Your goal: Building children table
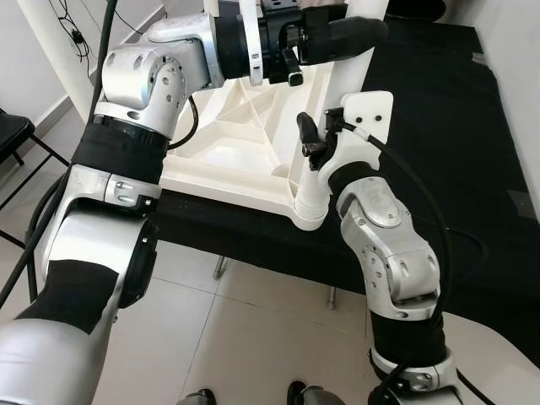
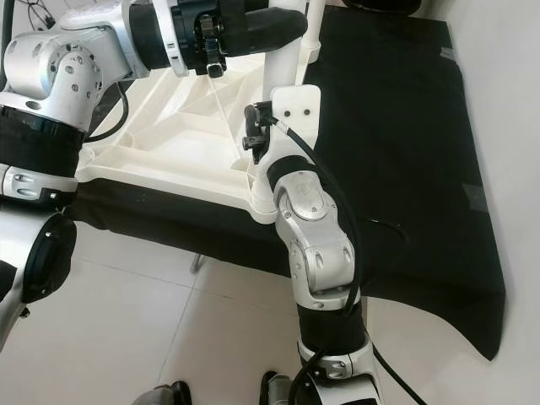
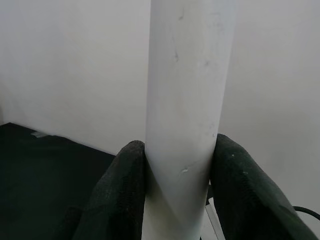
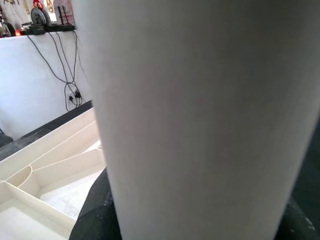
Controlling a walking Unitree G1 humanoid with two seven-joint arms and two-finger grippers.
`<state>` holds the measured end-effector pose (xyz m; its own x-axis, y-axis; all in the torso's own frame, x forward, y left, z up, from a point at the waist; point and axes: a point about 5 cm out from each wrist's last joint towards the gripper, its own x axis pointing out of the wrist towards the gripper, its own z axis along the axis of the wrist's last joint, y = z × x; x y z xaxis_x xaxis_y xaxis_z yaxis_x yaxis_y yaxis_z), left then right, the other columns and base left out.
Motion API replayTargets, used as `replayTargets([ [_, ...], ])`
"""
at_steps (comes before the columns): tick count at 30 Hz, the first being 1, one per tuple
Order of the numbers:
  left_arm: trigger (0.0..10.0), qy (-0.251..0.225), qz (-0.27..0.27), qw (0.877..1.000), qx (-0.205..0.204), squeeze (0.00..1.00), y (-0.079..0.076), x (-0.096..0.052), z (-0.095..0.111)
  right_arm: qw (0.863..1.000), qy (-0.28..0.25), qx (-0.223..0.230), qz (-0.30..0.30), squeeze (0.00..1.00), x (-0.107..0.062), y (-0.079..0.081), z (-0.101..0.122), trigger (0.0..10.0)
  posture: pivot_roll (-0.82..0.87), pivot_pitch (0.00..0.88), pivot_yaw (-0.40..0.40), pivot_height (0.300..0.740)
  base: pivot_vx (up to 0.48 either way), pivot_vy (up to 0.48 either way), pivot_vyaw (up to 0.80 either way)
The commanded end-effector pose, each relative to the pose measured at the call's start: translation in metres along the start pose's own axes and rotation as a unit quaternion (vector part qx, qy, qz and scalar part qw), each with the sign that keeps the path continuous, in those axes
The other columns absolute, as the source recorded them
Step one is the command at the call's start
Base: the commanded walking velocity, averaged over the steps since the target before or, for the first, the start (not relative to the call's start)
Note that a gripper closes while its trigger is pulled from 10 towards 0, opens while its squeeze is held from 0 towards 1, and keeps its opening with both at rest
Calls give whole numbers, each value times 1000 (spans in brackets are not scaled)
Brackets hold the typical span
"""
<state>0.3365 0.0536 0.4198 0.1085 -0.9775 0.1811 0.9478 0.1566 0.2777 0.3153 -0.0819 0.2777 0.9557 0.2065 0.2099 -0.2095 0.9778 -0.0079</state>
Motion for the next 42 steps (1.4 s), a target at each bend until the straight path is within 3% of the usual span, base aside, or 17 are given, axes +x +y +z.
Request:
replayTargets([
  [1,0,12,-11,1000,4,0,-1,5,2,993,108,28,51,0,0,18,-45,10000,39,223,-7,740,0,0,0],
  [2,0,14,-12,1000,5,0,-1,5,2,993,103,25,60,0,0,18,-44,10000,39,223,-8,740,0,0,0],
  [3,0,15,-12,1000,6,0,-1,5,1,992,95,32,79,937,1,18,-41,10000,38,224,-8,740,0,0,0],
  [4,0,16,-12,1000,6,0,-1,5,1,991,88,30,96,1000,3,16,-38,10000,38,225,-8,740,0,0,0],
  [10,0,17,-13,1000,4,0,-1,6,-1,989,67,26,126,1000,10,6,-29,10000,37,225,-10,740,0,0,0],
  [13,0,18,-17,1000,3,0,-1,6,-3,982,50,5,180,1000,22,-12,-19,10000,38,228,-14,740,0,0,0],
  [15,0,18,-18,1000,2,0,-1,6,-3,979,47,-2,199,906,26,-17,-16,10000,40,228,-15,740,0,0,0],
  [16,0,19,-20,1000,2,0,-1,6,-3,974,45,-6,223,643,28,-19,-13,10000,41,229,-13,740,0,0,0],
  [17,0,19,-22,1000,1,0,-2,7,-4,970,40,-11,241,8,31,-21,-9,10000,42,229,-12,740,0,0,0],
  [23,0,19,-33,999,-3,0,-3,9,-6,951,37,-6,308,0,37,-20,-1,10000,42,230,-6,740,0,0,0],
  [26,0,17,-44,999,-8,0,-5,12,-8,921,26,-5,389,0,39,-15,2,10000,44,231,-3,740,0,0,0],
  [30,0,17,-45,999,-9,0,-6,13,-8,912,23,-6,408,0,39,-14,2,10000,44,231,-3,740,0,0,0],
  [31,0,18,-47,999,-9,0,-6,13,-9,898,24,-9,440,0,38,-13,1,9176,46,233,-2,740,0,0,0],
  [32,0,18,-49,999,-11,0,-7,14,-10,881,22,-11,473,0,37,-12,0,275,47,234,-1,740,0,0,0],
  [33,0,18,-49,999,-11,0,-7,14,-10,881,22,-11,473,0,37,-12,0,275,47,234,-1,740,0,0,0],
  [35,0,20,-54,998,-13,0,-8,16,-12,856,25,-15,516,0,41,-13,-4,0,50,236,1,740,0,0,0],
  [42,0,20,-56,998,-13,0,-9,16,-11,845,25,-18,535,0,44,-11,-5,0,52,240,2,740,0,0,0],
])
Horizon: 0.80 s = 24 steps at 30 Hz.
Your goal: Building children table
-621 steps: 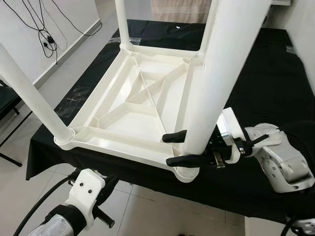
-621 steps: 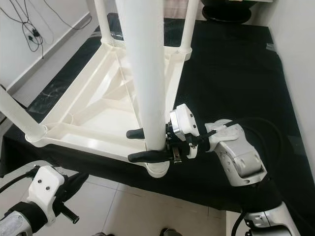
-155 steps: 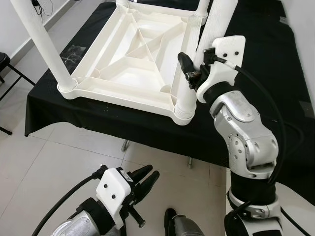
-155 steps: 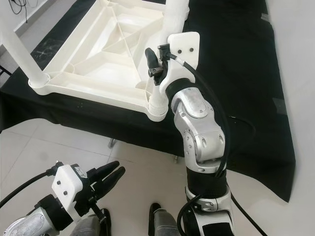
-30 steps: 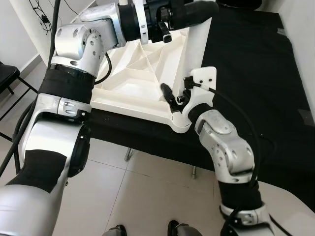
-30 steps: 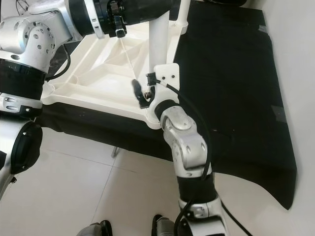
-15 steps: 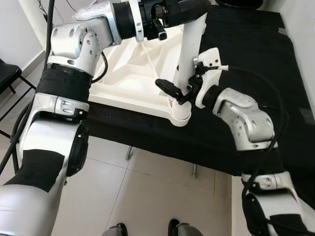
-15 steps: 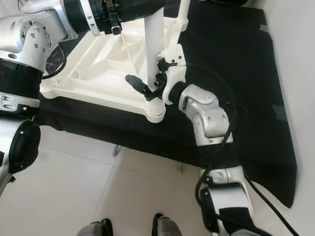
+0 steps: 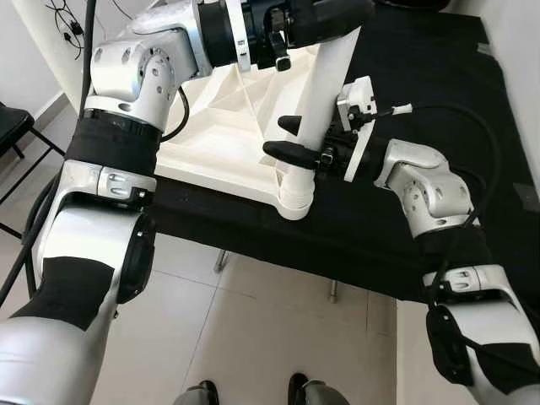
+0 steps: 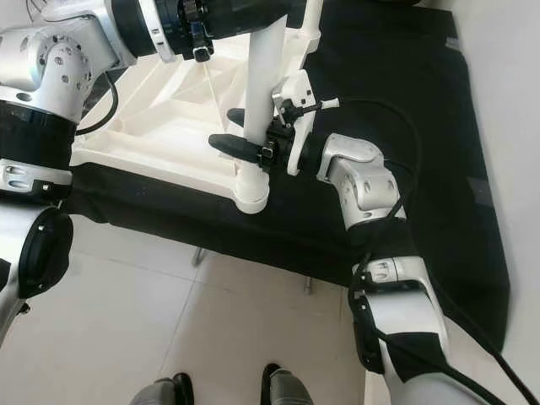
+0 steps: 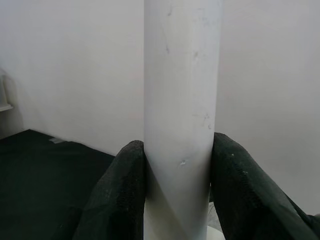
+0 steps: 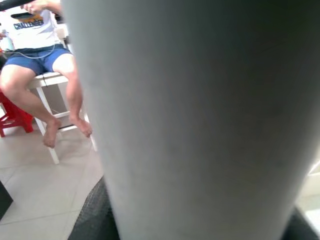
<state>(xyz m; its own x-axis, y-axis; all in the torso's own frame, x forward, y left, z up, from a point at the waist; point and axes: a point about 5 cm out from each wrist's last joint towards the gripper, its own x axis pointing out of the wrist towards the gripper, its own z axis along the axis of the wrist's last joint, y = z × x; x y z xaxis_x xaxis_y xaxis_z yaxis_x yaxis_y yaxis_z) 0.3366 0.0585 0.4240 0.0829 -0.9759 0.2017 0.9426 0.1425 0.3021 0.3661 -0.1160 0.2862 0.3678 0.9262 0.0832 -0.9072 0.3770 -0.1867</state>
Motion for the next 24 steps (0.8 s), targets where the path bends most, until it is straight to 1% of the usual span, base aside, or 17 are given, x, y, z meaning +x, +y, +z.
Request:
replayTargets([
  [1,0,33,-48,998,-25,0,-11,20,-16,996,17,0,82,0,28,18,-3,0,52,239,2,740,0,0,0],
  [10,0,28,-58,998,-19,0,-15,21,-17,994,17,-6,108,0,30,21,-8,0,48,239,1,740,0,0,0],
  [11,4627,28,-59,998,-16,1000,-15,21,-18,994,13,-6,105,0,29,21,-8,0,44,237,0,740,0,0,0],
  [12,4627,28,-59,998,-16,1000,-15,21,-18,994,13,-6,105,0,29,21,-8,0,44,237,0,740,0,0,0],
  [13,10000,31,-56,998,-8,1000,-16,21,-19,995,9,-6,98,0,29,22,-10,0,44,237,-2,740,0,0,0],
  [17,10000,29,-51,998,-2,1000,-16,19,-18,995,11,-12,94,0,27,24,-13,0,44,237,-1,740,0,0,0],
  [22,10000,18,-2,1000,4,1000,-7,5,-9,996,26,-35,72,0,22,28,-17,0,39,244,-7,740,0,0,0],
  [23,10000,17,3,1000,3,0,-7,2,-8,997,34,-39,63,0,21,28,-18,0,37,244,-9,740,0,0,0],
  [24,10000,16,6,1000,1,0,-7,0,-7,997,39,-41,56,0,21,29,-19,0,37,244,-9,740,0,0,0],
])
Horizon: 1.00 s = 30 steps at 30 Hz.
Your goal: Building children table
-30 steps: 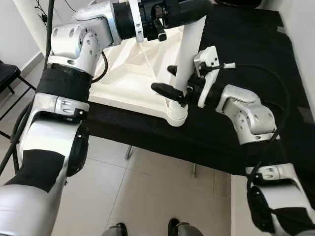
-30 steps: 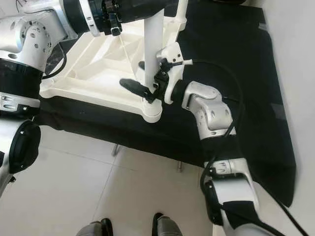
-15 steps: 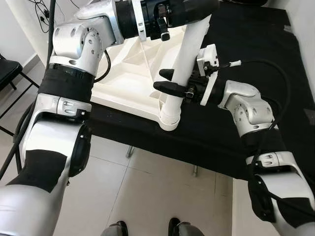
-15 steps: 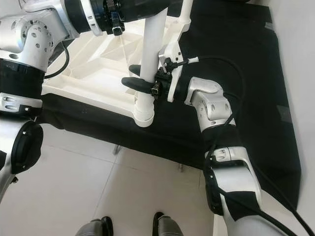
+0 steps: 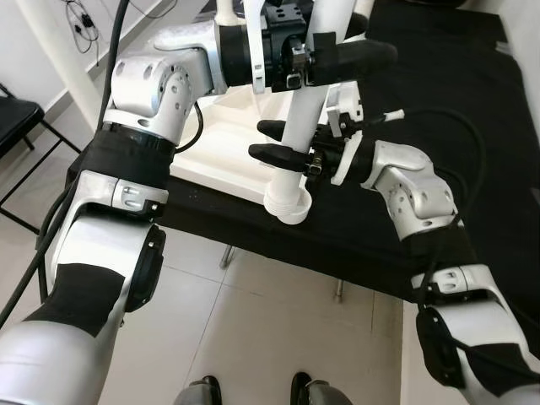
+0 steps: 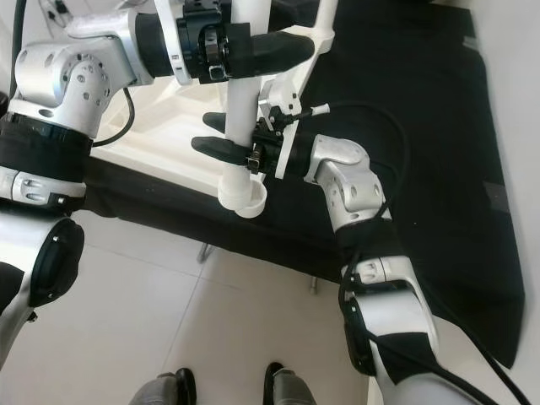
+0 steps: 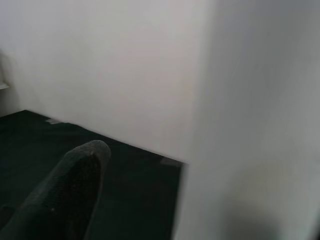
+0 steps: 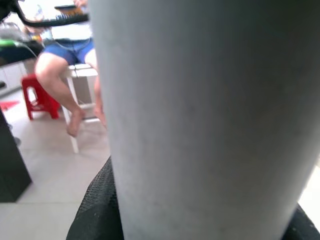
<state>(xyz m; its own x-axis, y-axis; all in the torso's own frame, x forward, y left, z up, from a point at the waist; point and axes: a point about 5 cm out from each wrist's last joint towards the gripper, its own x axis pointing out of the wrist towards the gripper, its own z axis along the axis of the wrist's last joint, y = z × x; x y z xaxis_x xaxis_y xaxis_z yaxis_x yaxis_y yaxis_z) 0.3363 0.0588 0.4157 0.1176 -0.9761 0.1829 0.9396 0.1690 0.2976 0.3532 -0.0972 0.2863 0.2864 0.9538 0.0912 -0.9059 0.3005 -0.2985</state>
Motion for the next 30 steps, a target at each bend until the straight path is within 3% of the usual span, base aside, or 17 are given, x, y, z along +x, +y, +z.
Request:
replayTargets([
  [1,10000,1,-8,1000,1,0,-4,2,1,998,52,15,18,0,8,12,-21,0,37,244,-9,740,0,0,0],
  [5,10000,-4,3,1000,9,0,-4,-5,5,999,51,11,-2,0,6,14,-20,0,34,248,-12,740,0,0,0],
  [9,10000,-17,13,1000,23,0,-6,-12,13,997,55,8,-46,0,-3,6,-17,0,26,243,-15,740,0,0,0],
  [13,10000,-66,29,997,25,0,-12,-32,37,993,57,9,-105,0,-17,-10,-11,0,21,240,-22,740,0,0,0],
  [18,10000,-138,11,990,5,0,-28,-59,66,988,37,21,-148,0,-26,-23,-3,0,32,236,-34,740,0,0,0],
  [21,10000,-147,3,989,2,0,-33,-66,70,987,34,22,-154,0,-28,-26,-2,0,34,236,-36,740,0,0,0],
  [23,10000,-160,-15,987,-13,0,-44,-78,74,985,31,23,-166,0,-31,-31,-1,0,39,234,-40,740,0,0,0],
  [27,10000,-128,3,991,-35,0,-55,-90,52,989,13,35,-140,0,-31,-31,1,0,46,235,-44,740,0,0,0],
  [29,10000,-74,26,995,-67,0,-69,-100,15,994,-23,48,-92,0,-31,-24,6,0,54,244,-45,740,0,0,0],
  [30,10000,-74,26,995,-67,0,-69,-100,15,994,-23,48,-92,0,-31,-24,6,0,54,244,-45,740,0,0,0],
])
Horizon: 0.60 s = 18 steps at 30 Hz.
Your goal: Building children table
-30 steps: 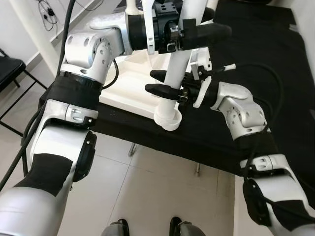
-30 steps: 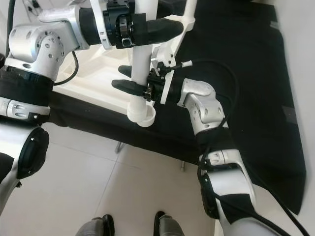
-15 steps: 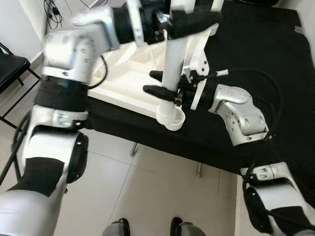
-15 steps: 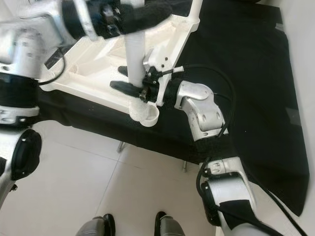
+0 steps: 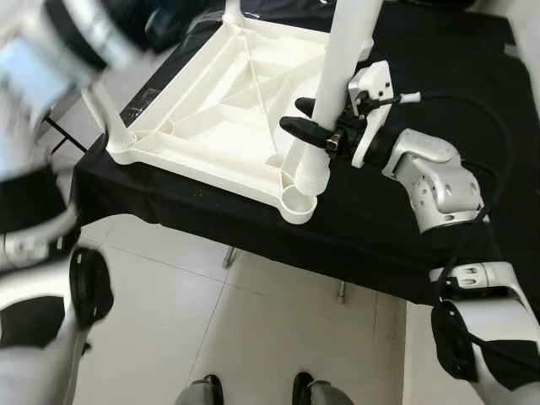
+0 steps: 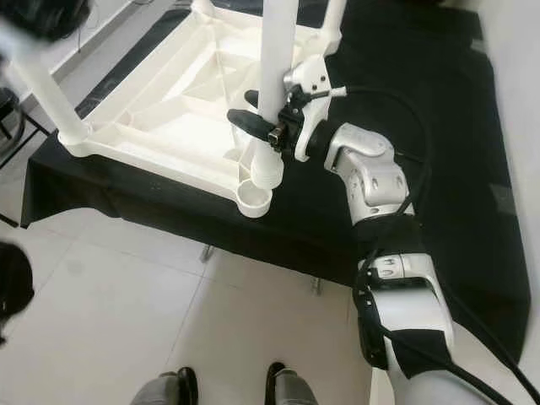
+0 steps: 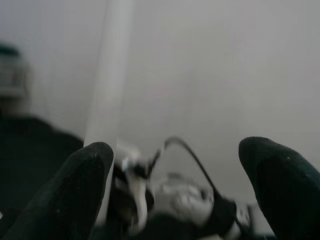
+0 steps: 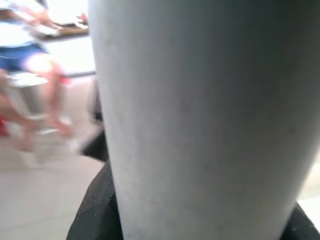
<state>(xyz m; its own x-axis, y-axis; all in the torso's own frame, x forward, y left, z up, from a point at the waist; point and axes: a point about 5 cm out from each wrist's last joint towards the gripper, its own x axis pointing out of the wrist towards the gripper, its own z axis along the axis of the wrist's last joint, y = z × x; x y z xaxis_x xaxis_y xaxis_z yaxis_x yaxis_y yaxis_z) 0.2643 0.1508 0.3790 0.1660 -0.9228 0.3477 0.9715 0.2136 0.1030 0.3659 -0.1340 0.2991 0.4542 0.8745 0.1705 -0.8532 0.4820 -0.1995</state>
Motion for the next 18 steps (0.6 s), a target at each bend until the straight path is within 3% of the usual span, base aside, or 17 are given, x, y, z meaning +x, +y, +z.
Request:
replayTargets([
  [1,10000,48,7,999,10,0,-12,-5,-17,999,-15,8,42,0,-2,7,-2,4000,61,251,-45,740,0,0,0],
  [2,10000,48,7,999,10,0,-12,-5,-17,999,-15,8,42,0,-2,7,-2,4000,61,251,-45,740,0,0,0],
  [3,10000,77,26,997,-6,0,-19,-14,-37,998,-19,5,64,0,-3,11,-2,4863,69,260,-47,740,0,0,0],
  [4,10000,77,26,997,-6,0,-19,-14,-37,998,-19,5,64,0,-3,11,-2,4863,69,260,-47,740,0,0,0],
  [5,10000,134,57,989,-34,0,-31,-31,-73,995,-27,8,96,0,-2,16,-3,10000,75,276,-49,740,0,0,0],
  [6,10000,134,57,989,-34,0,-31,-31,-73,995,-27,8,96,0,-2,16,-3,10000,75,276,-49,740,0,0,0],
  [8,10000,206,115,968,-84,0,-60,-59,-126,989,-44,11,142,0,4,24,-1,10000,88,298,-51,740,0,0,0],
  [9,10000,206,115,968,-84,0,-60,-59,-126,989,-44,11,142,0,4,24,-1,10000,88,298,-51,740,0,0,0],
  [10,10000,223,140,959,-108,0,-71,-67,-141,986,-50,11,157,0,7,25,0,10000,88,298,-51,740,0,0,0],
  [13,10000,230,160,952,-125,0,-82,-71,-152,985,-54,6,167,0,9,26,1,10000,101,316,-50,740,0,0,0],
  [15,10000,242,191,937,-166,0,-114,-71,-173,981,-59,-11,182,0,16,25,6,10000,106,344,-44,740,0,0,0],
  [16,10000,242,191,937,-166,0,-114,-71,-173,981,-59,-11,182,0,16,25,6,10000,106,344,-44,740,0,0,0],
  [17,10000,254,196,929,-184,0,-142,-68,-186,981,-66,-31,181,0,23,22,15,10000,112,368,-39,740,0,0,0],
  [18,10000,254,196,929,-184,0,-142,-68,-186,981,-66,-31,181,0,23,22,15,10000,112,368,-39,740,0,0,0],
])
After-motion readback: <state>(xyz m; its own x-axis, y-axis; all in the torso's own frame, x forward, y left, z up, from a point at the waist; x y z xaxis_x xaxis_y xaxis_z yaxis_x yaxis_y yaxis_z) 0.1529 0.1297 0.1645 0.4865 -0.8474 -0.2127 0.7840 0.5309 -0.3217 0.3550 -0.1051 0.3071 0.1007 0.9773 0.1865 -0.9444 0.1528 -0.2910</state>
